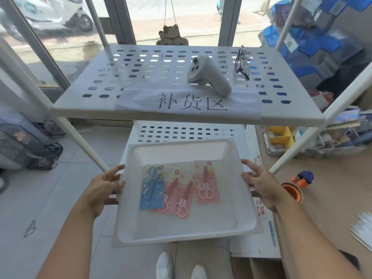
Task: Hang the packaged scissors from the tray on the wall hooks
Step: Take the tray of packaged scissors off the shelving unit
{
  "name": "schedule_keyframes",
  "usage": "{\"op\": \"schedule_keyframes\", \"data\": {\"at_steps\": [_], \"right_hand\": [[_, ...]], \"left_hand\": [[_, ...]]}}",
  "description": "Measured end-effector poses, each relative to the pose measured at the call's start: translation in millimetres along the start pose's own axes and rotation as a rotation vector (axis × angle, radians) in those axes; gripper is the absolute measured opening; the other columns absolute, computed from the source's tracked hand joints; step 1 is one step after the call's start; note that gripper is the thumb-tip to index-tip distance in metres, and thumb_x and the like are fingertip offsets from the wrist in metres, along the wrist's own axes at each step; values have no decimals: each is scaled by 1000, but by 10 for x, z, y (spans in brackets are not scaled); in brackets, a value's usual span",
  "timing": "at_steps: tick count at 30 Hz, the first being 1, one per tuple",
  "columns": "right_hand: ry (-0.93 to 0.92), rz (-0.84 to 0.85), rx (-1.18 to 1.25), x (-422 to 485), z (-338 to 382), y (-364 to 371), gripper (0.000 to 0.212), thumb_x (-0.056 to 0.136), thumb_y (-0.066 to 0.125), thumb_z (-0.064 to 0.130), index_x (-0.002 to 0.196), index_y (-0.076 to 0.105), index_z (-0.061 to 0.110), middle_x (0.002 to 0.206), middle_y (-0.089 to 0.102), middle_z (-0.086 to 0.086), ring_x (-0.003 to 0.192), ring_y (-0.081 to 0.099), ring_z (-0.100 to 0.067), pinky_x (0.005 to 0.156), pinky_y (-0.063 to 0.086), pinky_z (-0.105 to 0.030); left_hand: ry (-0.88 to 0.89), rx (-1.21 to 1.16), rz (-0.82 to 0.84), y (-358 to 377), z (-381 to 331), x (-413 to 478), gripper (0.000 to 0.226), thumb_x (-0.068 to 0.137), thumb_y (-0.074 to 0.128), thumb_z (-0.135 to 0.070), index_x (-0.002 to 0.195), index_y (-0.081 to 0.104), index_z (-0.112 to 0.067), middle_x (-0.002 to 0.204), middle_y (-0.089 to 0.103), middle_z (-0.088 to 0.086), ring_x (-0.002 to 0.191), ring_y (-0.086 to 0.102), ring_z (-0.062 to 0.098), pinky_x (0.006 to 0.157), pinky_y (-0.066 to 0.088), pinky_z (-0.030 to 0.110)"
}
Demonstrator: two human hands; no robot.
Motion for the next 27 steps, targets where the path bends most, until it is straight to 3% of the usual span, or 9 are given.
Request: {"op": "schedule_keyframes", "data": {"at_steps": [3,7,11,15,18,20,23,25,27], "right_hand": [[-24,53,-41,-112,-30,127,42,103,52,6,139,56,27,102,69,-18,91,70,-30,79,59,-55],[-62,156,-115,-250,-39,423,42,103,55,8,136,56,34,114,67,-30,90,69,-31,83,57,-59],[-75,271,-157,-397,-74,815,47,102,56,8,142,53,32,113,67,-29,90,70,-28,80,56,-53],[-79,357,-178,-630,-124,1360,46,101,55,2,131,56,38,96,77,-6,85,73,-22,74,57,-45],[-118,407,-209,-874,-182,1881,46,100,56,0,128,59,36,94,72,-10,81,72,-24,75,58,-49],[-138,455,-248,-1067,-266,2295,47,99,56,-2,128,59,35,89,71,-10,80,71,-24,76,57,-51],[-149,559,-313,-1386,-420,2974,50,99,55,-4,134,55,31,70,71,4,69,71,-14,64,58,-39],[-153,639,-349,-1630,-512,3447,50,99,55,-5,135,55,30,74,70,-2,69,70,-16,55,57,-31],[-160,714,-389,-1900,-611,3927,50,99,56,-2,137,53,31,87,67,-11,78,68,-21,58,57,-32]], "left_hand": [[21,-26,-55,-184,176,-288,49,93,58,7,130,63,-24,118,68,9,96,68,33,66,59,47],[46,-91,-145,-531,462,-669,47,93,59,6,130,63,-23,120,68,9,95,68,30,70,59,49],[63,-131,-204,-943,795,-1045,47,94,59,3,131,61,-25,122,68,10,96,68,30,72,57,50],[82,-162,-279,-1421,1126,-1491,46,95,58,1,132,60,-26,121,67,10,95,68,30,73,57,51],[80,-150,-362,-1880,1427,-1959,48,93,61,0,134,60,-25,118,67,9,98,68,32,74,60,54],[73,-163,-426,-2225,1683,-2344,49,92,62,0,134,61,-25,117,68,8,97,69,32,67,61,50],[52,-217,-536,-2726,2102,-2972,48,93,61,2,131,62,-26,116,68,4,88,69,28,57,59,39],[36,-241,-615,-3028,2395,-3405,47,92,61,3,129,61,-26,113,68,1,81,67,24,52,57,35],[20,-255,-701,-3305,2731,-3855,46,92,62,2,127,61,-28,116,66,3,76,65,24,49,55,32]]}}
Point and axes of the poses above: each hand's wrist, its own x-axis towards the middle knuckle, its own y-axis out of the palm, z = x × y, the point moved 7 cm from there along x, towards the middle knuckle
